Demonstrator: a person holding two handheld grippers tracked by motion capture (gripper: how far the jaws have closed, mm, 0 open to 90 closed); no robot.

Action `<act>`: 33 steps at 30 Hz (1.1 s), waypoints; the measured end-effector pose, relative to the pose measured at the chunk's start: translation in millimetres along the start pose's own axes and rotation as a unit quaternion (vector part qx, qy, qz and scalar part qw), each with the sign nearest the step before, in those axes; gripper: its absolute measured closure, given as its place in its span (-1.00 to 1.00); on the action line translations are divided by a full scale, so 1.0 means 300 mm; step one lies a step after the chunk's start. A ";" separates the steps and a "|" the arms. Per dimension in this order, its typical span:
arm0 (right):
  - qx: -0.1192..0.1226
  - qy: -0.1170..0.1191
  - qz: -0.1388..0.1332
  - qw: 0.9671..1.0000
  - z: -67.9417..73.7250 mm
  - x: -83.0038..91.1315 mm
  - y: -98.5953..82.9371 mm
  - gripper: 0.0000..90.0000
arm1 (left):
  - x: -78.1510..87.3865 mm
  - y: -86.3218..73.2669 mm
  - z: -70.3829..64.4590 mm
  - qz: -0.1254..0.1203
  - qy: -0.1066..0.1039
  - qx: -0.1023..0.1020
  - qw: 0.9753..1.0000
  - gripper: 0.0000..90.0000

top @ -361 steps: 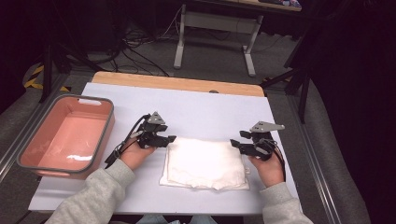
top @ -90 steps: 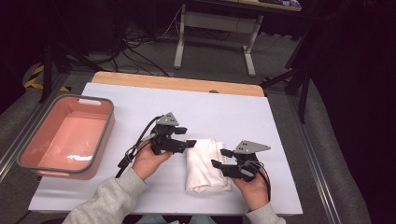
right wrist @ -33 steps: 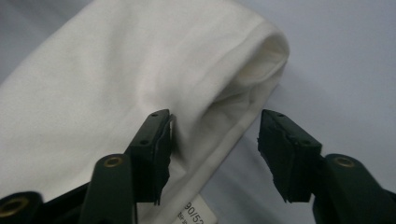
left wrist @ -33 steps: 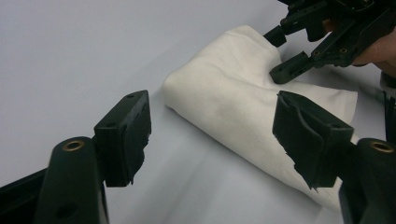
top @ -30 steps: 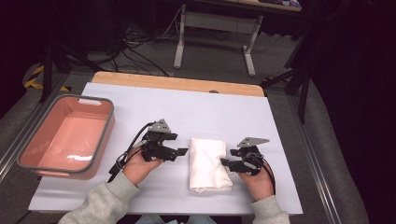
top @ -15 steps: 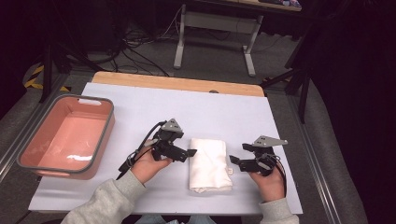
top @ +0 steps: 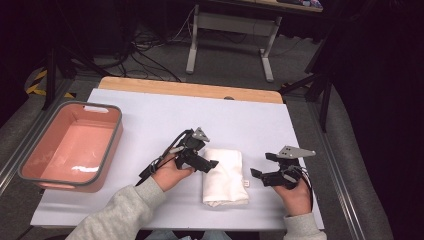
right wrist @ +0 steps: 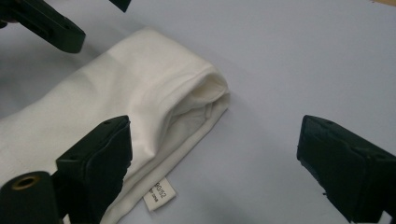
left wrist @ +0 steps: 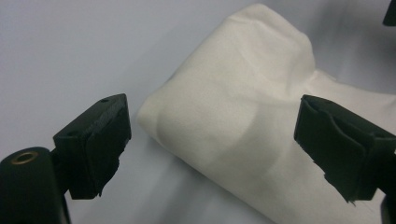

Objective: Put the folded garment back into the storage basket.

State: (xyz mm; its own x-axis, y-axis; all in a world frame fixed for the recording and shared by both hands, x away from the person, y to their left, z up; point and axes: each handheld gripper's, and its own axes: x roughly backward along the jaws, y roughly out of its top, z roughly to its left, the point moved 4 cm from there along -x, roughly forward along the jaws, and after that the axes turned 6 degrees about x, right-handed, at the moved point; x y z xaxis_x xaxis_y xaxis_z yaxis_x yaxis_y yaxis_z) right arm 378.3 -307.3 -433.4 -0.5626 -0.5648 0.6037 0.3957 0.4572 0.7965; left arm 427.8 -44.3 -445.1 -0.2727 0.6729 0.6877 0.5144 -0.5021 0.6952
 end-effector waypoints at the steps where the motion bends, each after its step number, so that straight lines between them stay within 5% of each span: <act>1: 0.000 0.001 -0.002 1.000 0.002 0.000 0.001 -0.77 | -0.008 -0.001 -0.003 0.005 0.003 -0.004 1.000 -0.74; 16: 0.003 0.014 -0.006 1.000 0.013 -0.008 0.009 -0.80 | -0.095 -0.039 0.013 0.074 0.035 -0.022 0.996 -0.80; 33: 0.001 0.017 -0.008 1.000 0.012 -0.009 0.008 -0.81 | -0.146 -0.052 0.006 0.067 0.021 -0.005 0.998 -0.88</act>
State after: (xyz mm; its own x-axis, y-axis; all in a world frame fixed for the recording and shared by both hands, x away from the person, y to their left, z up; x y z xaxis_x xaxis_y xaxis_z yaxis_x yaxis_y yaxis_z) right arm 378.2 -302.1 -433.3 -0.5439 -0.5949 0.5918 0.3850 0.4497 0.8059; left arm 433.2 -64.8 -486.5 -0.2353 0.5769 0.7822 0.5406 -0.5911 0.5986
